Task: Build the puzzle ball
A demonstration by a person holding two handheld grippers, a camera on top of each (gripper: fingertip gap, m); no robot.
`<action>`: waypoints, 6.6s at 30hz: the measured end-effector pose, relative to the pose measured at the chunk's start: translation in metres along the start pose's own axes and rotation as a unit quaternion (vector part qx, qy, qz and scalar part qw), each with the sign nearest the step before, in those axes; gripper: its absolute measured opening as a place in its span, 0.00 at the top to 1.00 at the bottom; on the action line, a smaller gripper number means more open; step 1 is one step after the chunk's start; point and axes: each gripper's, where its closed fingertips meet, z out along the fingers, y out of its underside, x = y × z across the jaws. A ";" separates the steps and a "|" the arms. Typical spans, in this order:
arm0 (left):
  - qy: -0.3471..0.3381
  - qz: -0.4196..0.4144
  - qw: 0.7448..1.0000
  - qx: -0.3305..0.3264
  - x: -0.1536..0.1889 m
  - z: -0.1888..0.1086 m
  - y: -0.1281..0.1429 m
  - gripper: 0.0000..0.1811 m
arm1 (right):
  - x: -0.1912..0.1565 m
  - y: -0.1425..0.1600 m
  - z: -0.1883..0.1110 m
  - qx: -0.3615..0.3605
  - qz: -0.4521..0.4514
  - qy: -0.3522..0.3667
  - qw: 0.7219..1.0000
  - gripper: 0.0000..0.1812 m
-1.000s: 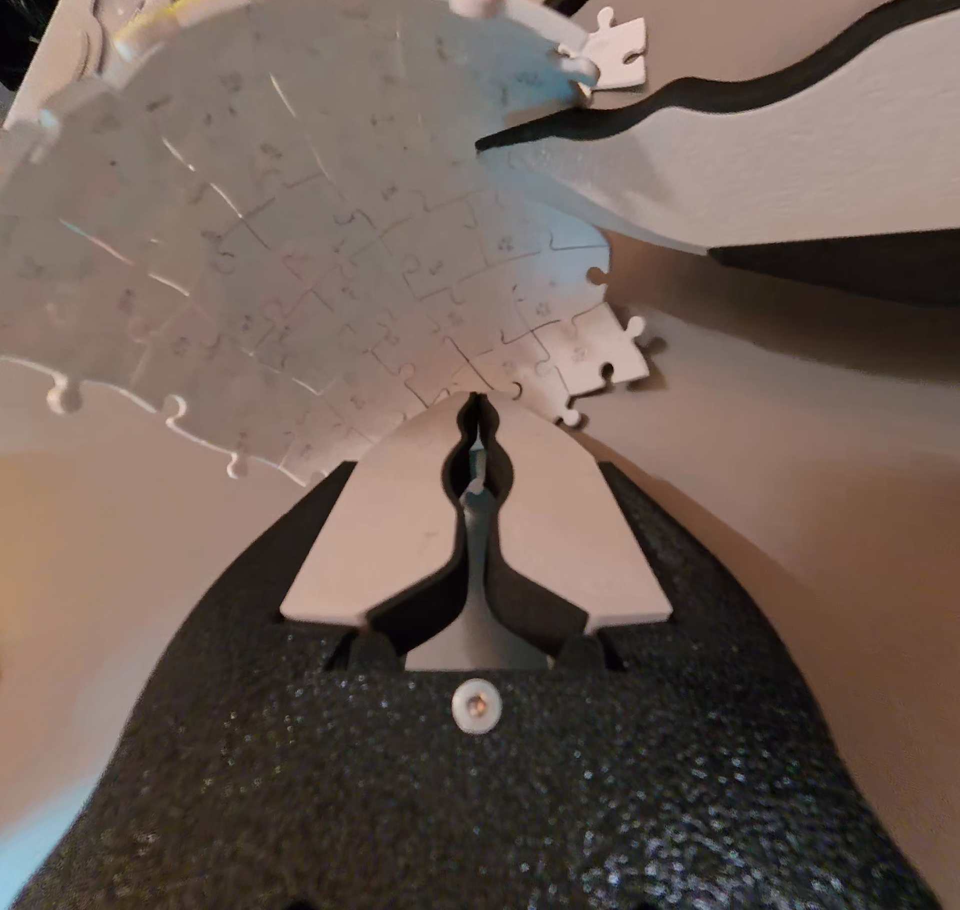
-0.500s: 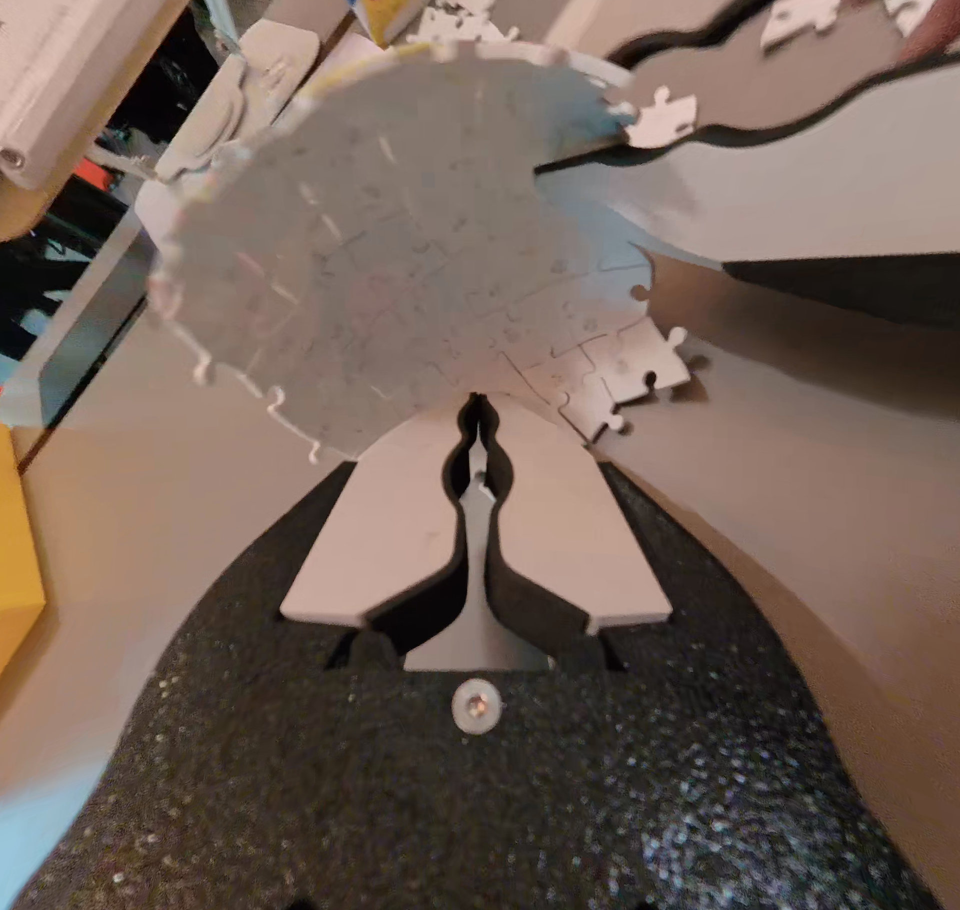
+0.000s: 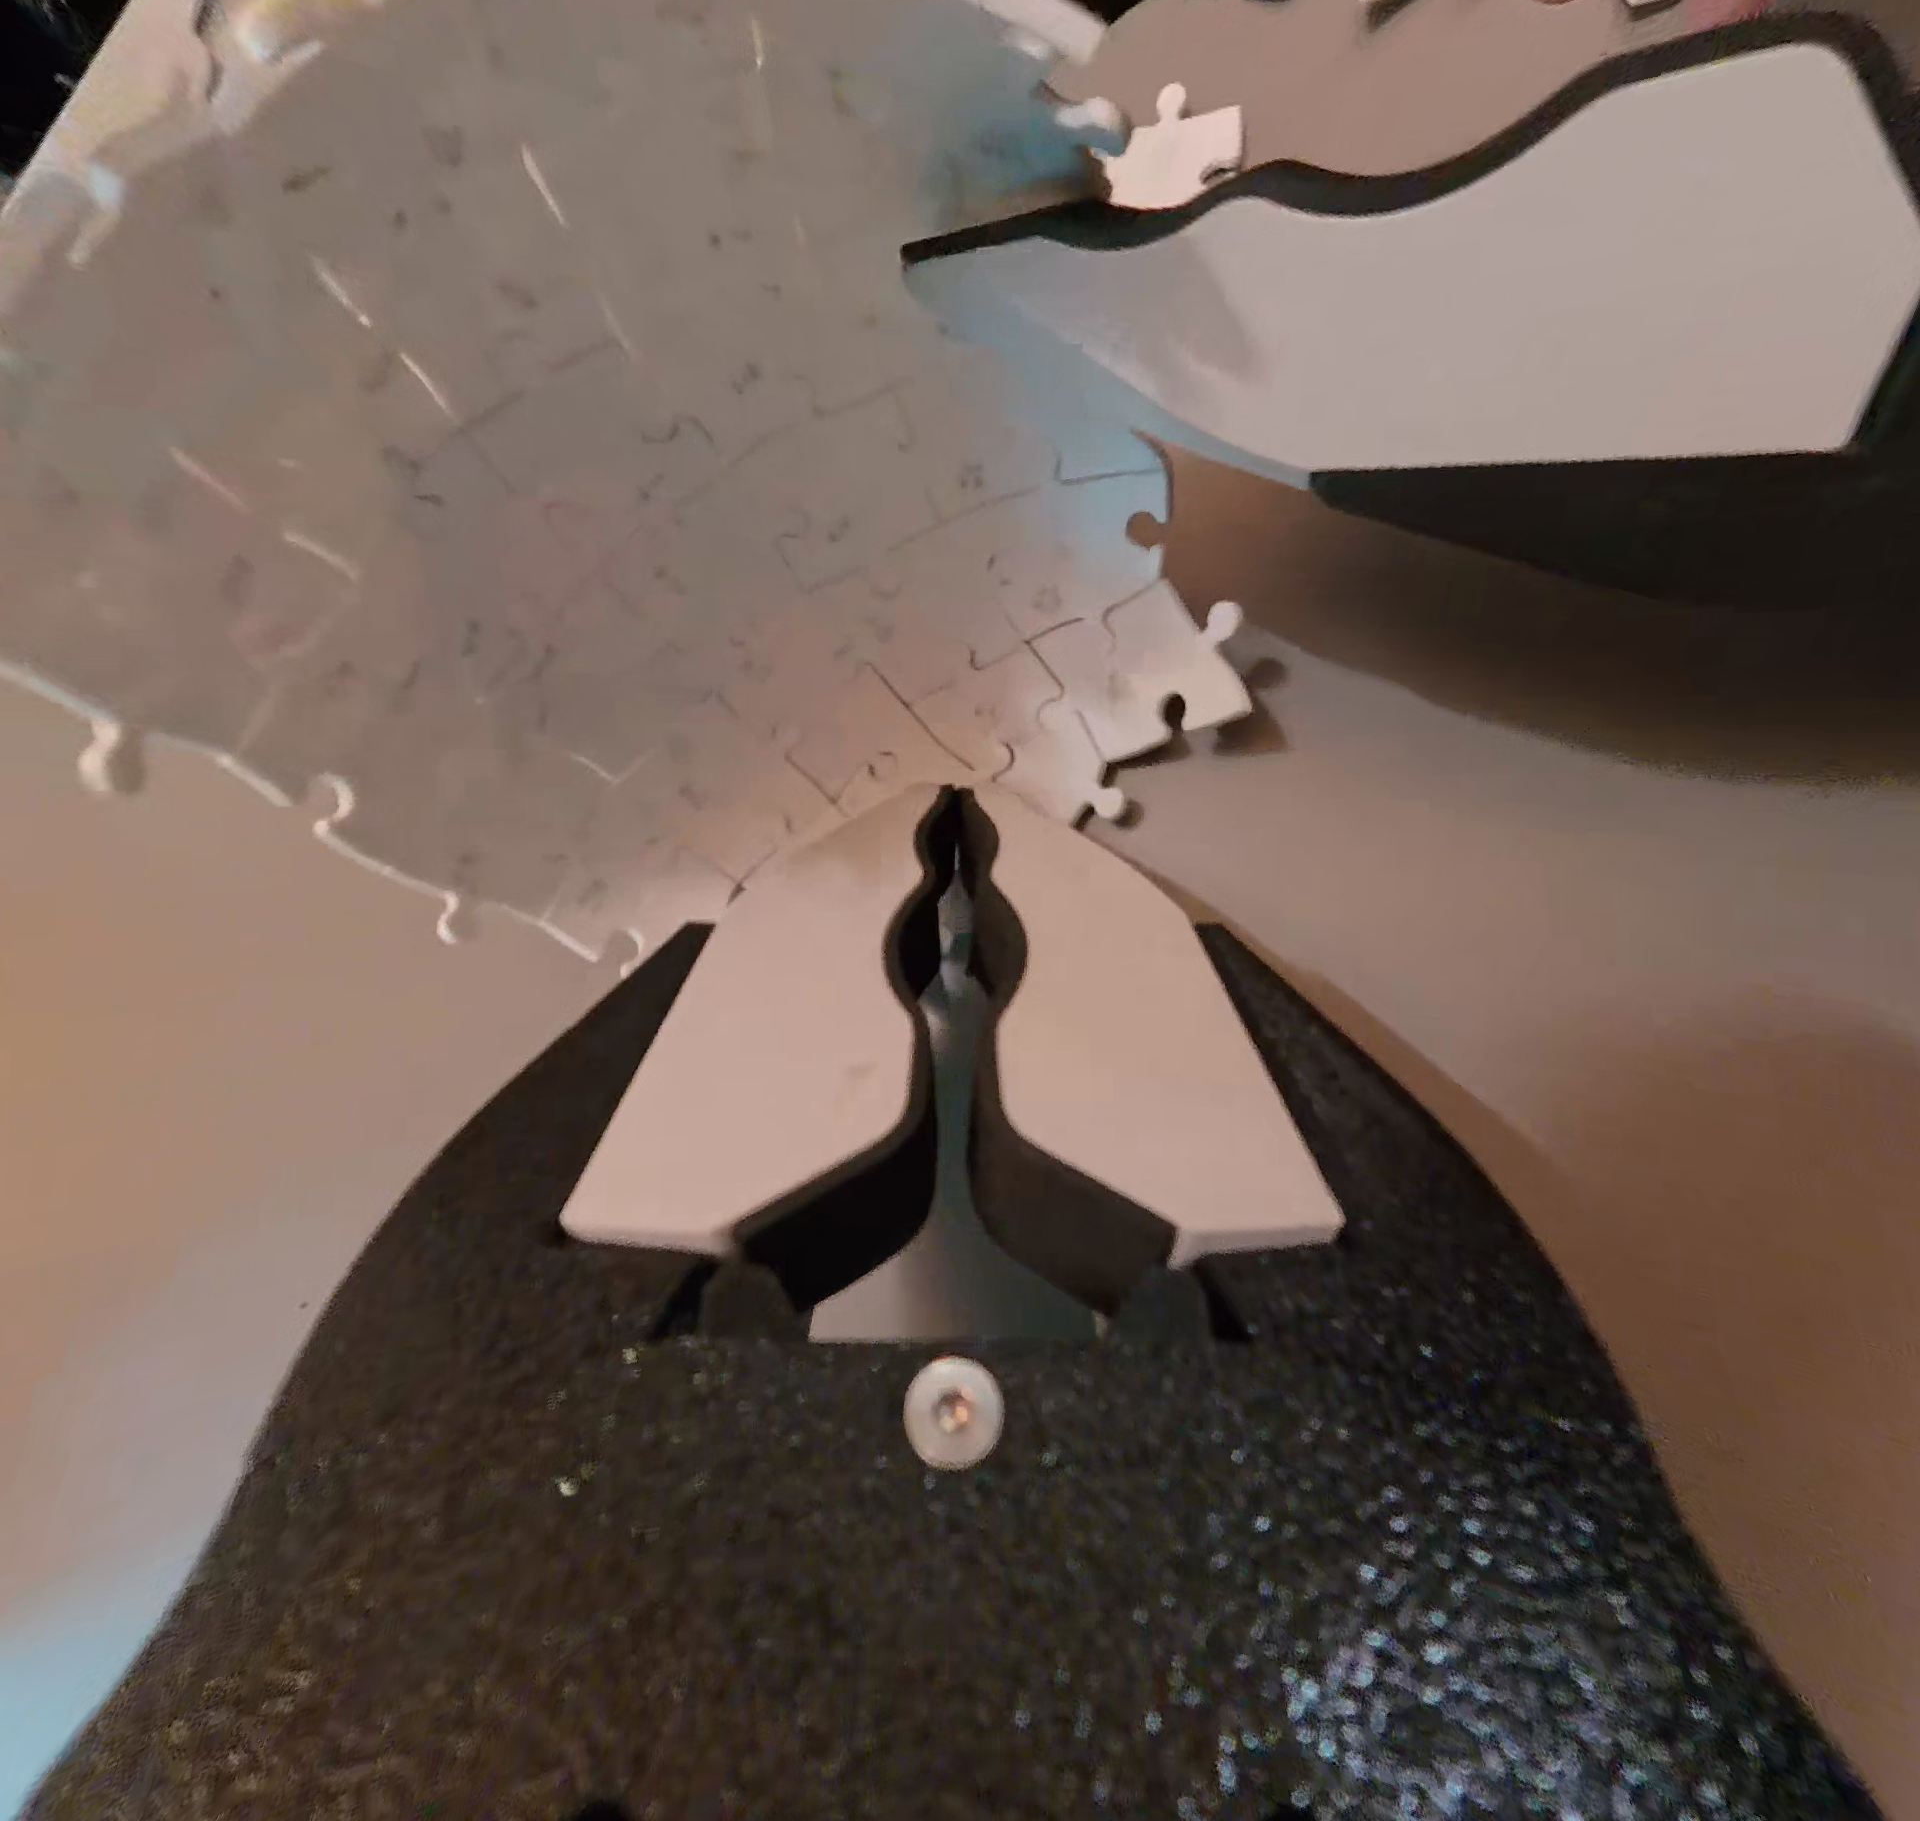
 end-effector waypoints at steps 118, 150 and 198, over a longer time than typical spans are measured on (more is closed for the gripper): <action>0.015 -0.012 0.999 0.037 -0.001 -0.019 0.003 0.92 | 0.106 0.016 -0.018 0.065 0.086 0.078 0.991 0.98; 0.235 0.008 0.972 0.009 0.065 0.045 -0.071 0.79 | 0.159 0.079 -0.043 0.037 0.176 0.132 0.975 0.98; 0.154 0.053 0.987 -0.005 0.023 0.020 -0.030 0.83 | 0.126 0.057 -0.025 0.034 0.191 0.093 0.977 0.98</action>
